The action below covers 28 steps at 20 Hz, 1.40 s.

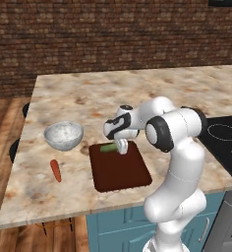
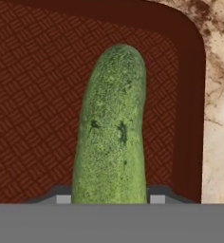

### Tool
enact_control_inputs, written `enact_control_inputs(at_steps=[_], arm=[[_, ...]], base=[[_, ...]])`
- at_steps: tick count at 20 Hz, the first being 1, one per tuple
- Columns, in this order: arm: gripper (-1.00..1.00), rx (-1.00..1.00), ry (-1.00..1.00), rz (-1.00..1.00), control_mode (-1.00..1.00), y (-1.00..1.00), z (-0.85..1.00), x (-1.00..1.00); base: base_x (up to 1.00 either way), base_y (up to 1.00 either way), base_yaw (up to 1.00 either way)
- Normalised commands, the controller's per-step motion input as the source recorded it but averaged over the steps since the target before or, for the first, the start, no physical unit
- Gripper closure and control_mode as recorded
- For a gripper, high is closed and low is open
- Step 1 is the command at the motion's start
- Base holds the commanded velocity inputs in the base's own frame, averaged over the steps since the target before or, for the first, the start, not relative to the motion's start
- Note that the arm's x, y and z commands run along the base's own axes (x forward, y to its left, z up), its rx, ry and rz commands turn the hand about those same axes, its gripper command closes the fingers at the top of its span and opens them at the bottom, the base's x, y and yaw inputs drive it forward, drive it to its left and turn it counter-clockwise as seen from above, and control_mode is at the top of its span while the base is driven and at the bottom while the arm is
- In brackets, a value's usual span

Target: Place the two vegetables and bowl onto the tray for setting up a vegetable dip station.

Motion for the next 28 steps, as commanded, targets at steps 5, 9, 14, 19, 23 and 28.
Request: enact_control_inputs(at_steps=[5,9,14,19,23,28], arm=[[1.0,0.0,0.01,0.02,-1.0,0.04,-0.16,0.0],[1.0,0.0,0.0,0.0,-1.0,0.02,-0.11,0.18],[1.0,0.0,0.0,0.0,-1.0,0.0,-0.04,0.28],[1.0,0.0,0.0,0.0,-1.0,0.0,-0.05,0.21],[1.0,0.0,0.0,0.0,-1.0,0.0,0.0,0.0],[-1.0,0.0,0.0,0.0,-1.0,0.0,0.0,0.0]], base=[[0.0,0.0,0.0],[0.0,0.0,0.0],[0.0,0.0,0.0],[0.0,0.0,0.0],[0.0,0.0,0.0],[0.0,0.0,0.0]])
